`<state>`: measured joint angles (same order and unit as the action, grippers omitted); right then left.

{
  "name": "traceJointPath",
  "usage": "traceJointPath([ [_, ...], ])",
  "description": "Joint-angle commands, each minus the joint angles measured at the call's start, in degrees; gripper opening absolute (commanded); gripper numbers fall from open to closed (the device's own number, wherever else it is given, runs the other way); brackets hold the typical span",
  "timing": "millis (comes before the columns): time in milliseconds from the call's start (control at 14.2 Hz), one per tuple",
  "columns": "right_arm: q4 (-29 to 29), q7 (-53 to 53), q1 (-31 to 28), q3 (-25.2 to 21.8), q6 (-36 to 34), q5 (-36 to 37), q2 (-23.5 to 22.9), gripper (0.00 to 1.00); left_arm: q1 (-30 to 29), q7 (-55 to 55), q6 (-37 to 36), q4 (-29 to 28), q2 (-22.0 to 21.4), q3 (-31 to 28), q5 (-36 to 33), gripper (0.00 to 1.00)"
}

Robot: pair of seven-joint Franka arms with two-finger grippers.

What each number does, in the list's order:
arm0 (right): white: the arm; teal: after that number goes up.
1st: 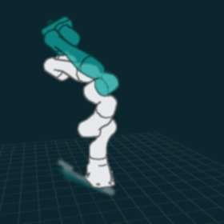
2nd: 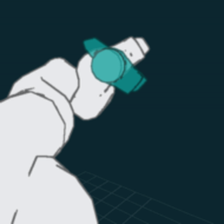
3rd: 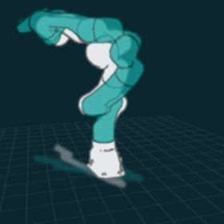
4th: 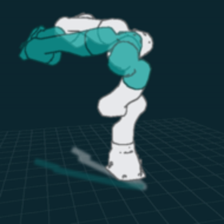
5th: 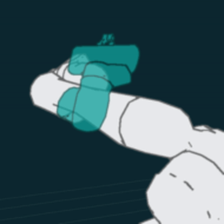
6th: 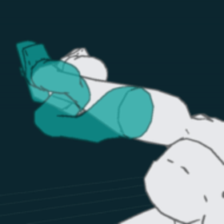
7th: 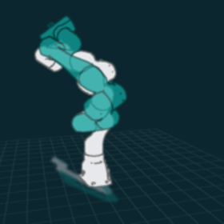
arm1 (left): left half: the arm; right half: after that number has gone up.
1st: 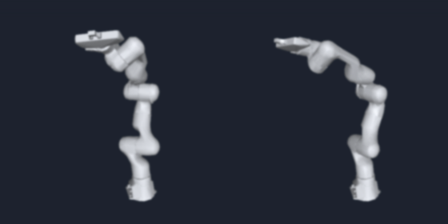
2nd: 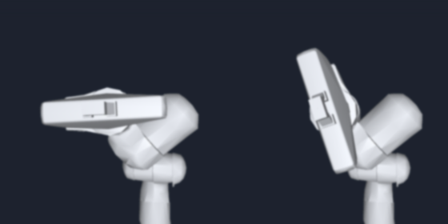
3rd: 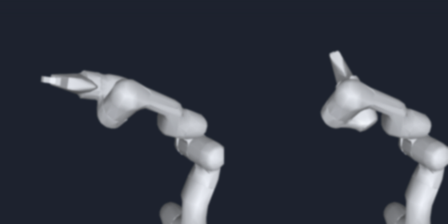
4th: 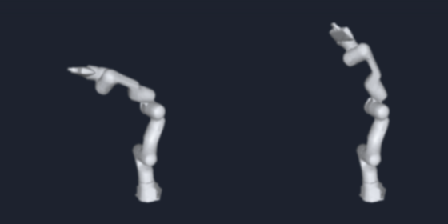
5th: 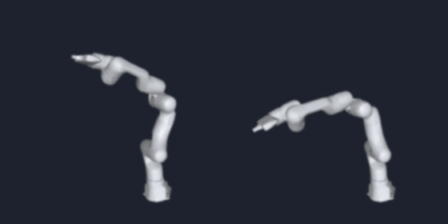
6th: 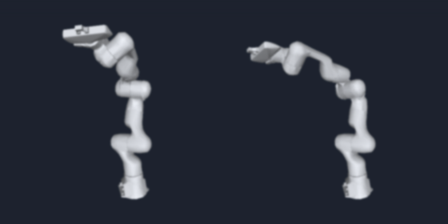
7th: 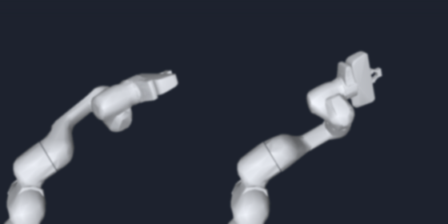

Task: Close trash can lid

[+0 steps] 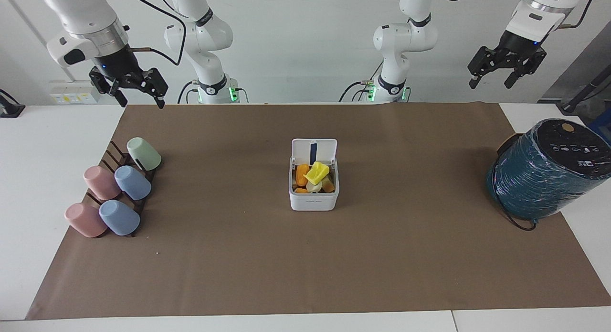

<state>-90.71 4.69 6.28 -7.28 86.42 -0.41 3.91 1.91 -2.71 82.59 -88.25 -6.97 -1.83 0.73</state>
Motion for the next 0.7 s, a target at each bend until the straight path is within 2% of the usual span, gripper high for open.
traceJointPath([
  [0, -0.44, -1.43, -1.27, 0.77, -0.64, -1.26, 0.66, 1.0, 0.02, -0.27, 0.64, -1.48, -1.47, 0.25, -1.16, 1.0],
  [633, -0.44, -1.43, -1.27, 0.77, -0.63, -1.26, 0.66, 1.0, 0.2, -0.19, 0.99, -1.4, -2.17, 1.03, -1.25, 1.0],
])
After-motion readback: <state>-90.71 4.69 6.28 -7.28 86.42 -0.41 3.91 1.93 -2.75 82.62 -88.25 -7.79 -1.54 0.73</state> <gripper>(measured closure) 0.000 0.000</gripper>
